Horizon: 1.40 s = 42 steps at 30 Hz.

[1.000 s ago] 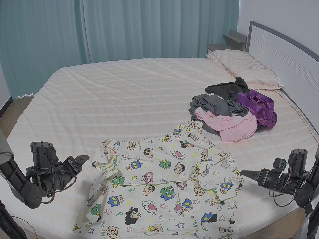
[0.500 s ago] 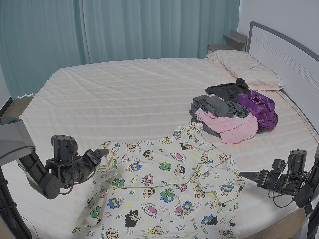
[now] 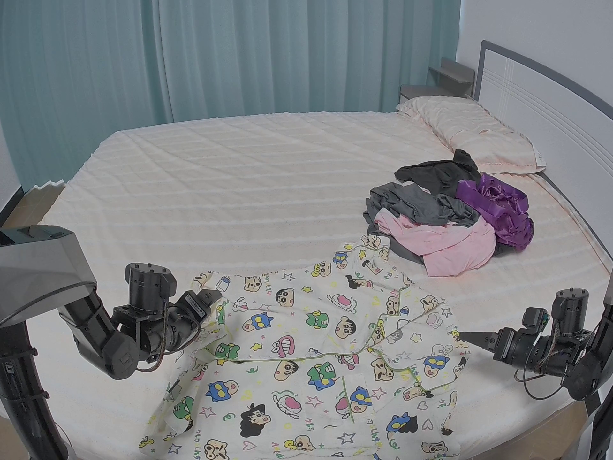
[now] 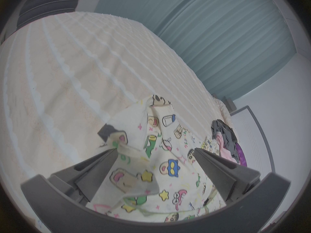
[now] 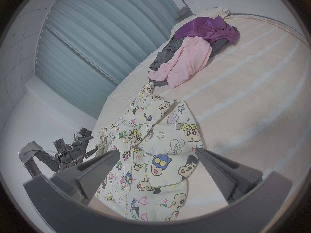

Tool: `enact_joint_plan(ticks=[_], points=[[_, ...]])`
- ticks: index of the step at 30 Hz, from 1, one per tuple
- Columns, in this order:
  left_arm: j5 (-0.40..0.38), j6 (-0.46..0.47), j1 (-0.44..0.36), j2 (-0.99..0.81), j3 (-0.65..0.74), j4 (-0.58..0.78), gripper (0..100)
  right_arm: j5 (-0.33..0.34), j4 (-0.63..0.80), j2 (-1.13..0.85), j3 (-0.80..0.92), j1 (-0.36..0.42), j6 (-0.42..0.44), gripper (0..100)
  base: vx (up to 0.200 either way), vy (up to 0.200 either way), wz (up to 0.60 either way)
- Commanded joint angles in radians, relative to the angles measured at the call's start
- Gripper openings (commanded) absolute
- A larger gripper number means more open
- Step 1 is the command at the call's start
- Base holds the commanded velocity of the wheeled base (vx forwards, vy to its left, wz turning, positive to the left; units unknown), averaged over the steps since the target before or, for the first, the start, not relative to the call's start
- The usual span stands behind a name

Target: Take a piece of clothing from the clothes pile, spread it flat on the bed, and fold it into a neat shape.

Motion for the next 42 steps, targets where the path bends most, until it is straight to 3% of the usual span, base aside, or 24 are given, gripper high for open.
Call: enact_joint_plan(ticks=[1, 4, 5, 13, 16, 23, 26, 32, 42], points=[[0.027, 0.0, 0.008, 0.066, -0.063, 0.002, 100, 0.001, -0.001, 0.002, 0.003, 0.0, 0.0, 100, 0.0, 0.0, 0.0], [0.068, 0.0, 0.013, 0.085, -0.088, 0.002, 100, 0.002, -0.001, 0.002, 0.009, 0.002, -0.003, 100, 0.0, 0.0, 0.0], [0.068, 0.0, 0.013, 0.085, -0.088, 0.002, 0, 0.002, -0.001, 0.002, 0.009, 0.002, -0.003, 100, 0.0, 0.0, 0.0], [0.099, 0.016, 0.048, 0.08, -0.093, 0.0, 0, 0.002, -0.001, 0.002, 0.011, 0.014, -0.003, 100, 0.0, 0.0, 0.0], [0.099, 0.093, 0.088, 0.075, -0.093, -0.001, 0, 0.002, -0.001, 0.003, 0.014, 0.016, -0.003, 100, 0.0, 0.0, 0.0], [0.077, 0.168, 0.157, 0.074, -0.152, 0.002, 0, 0.002, -0.001, 0.003, 0.014, 0.016, -0.005, 100, 0.0, 0.0, 0.0], [-0.004, 0.231, 0.214, 0.08, -0.228, 0.037, 0, 0.002, 0.001, 0.003, 0.015, 0.016, -0.005, 100, 0.0, 0.0, 0.0], [-0.153, 0.237, 0.277, 0.08, -0.369, 0.212, 0, 0.002, -0.001, 0.011, 0.015, 0.016, -0.006, 100, 0.0, 0.0, 0.0], [-0.226, 0.249, 0.366, 0.18, -0.605, 0.401, 0, 0.002, 0.001, 0.016, 0.015, 0.016, -0.003, 100, 0.0, 0.0, 0.0]])
